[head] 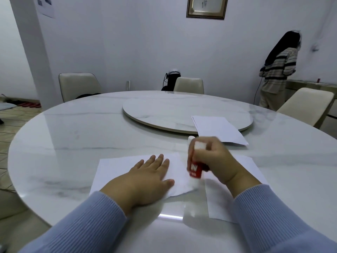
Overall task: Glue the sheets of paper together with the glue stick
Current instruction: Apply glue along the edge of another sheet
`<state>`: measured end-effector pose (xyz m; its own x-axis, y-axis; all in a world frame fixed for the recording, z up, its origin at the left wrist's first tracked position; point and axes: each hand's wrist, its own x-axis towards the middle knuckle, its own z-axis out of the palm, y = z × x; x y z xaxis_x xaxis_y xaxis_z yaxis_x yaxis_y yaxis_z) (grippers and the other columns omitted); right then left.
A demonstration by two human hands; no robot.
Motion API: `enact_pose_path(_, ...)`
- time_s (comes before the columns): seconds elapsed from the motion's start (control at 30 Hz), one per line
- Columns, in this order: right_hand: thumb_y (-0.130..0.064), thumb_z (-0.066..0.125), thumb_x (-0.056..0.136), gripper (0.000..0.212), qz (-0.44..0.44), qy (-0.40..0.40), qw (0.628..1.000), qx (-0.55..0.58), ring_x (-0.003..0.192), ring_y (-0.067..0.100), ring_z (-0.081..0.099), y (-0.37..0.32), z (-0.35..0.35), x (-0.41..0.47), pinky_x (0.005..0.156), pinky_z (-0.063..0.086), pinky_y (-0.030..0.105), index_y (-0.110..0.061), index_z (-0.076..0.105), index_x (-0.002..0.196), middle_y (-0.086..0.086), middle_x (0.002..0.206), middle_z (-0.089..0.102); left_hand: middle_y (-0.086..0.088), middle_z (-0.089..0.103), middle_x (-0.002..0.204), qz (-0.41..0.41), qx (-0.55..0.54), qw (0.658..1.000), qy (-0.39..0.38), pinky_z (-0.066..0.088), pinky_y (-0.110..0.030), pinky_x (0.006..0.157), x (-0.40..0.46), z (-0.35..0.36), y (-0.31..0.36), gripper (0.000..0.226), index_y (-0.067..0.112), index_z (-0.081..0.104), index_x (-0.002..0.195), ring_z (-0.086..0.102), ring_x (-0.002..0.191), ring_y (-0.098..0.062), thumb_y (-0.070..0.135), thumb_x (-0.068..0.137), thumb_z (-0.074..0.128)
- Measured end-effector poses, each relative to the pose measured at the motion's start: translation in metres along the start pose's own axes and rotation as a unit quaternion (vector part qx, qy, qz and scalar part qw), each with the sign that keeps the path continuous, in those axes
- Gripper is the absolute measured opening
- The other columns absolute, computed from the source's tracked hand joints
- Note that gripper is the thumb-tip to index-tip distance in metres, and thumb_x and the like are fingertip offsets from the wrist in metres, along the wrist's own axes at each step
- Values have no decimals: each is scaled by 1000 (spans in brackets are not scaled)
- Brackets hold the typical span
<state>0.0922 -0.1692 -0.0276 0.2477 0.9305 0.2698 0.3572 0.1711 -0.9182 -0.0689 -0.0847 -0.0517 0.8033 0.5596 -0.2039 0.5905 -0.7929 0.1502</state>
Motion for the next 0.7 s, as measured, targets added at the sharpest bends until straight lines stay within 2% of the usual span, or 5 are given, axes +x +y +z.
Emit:
enact_pose_path(0.13,-15,51,65,12,-77,235,969,23,56,16,47,8,-9,5,51,40,27,-4,54,65,12,64,56,20,-12,156,84,-24,992,-86,-6,-30,116,-13,-29,-6,63,44,11,146,-16,143,-6,23,96,42)
enact_pose_path(0.23,-12,55,72,10,-91,303,949,-8,55,14,47,9,-8,6,56,42,32,-1,55,71,-2,58,58,11,6,159,-7,-89,995,50,3,-29,116,-11,-24,-10,55,35,14,148,0,146,-7,33,98,37)
enact_pose_path(0.33,-5,58,83,5,-97,266,958,-31,55,4,52,7,-1,6,60,47,32,-8,58,79,-15,60,62,-9,-3,160,-149,2,987,59,3,-42,119,-3,-1,-7,73,17,0,150,-4,147,-28,56,93,23)
enact_pose_path(0.53,-11,62,84,6,-75,145,983,-82,68,8,57,10,14,9,72,53,42,-15,64,89,-19,72,69,9,-12,158,10,-8,999,-33,-5,-29,118,-6,-15,-12,65,30,-1,150,-10,145,-8,46,96,32)
enact_pose_path(0.7,-17,62,88,10,-42,74,989,-122,71,-4,64,15,24,15,67,47,15,-20,62,98,-12,80,70,10,-17,157,30,24,999,18,-8,-31,119,-3,8,-12,70,29,-13,148,-16,144,-6,55,94,23)
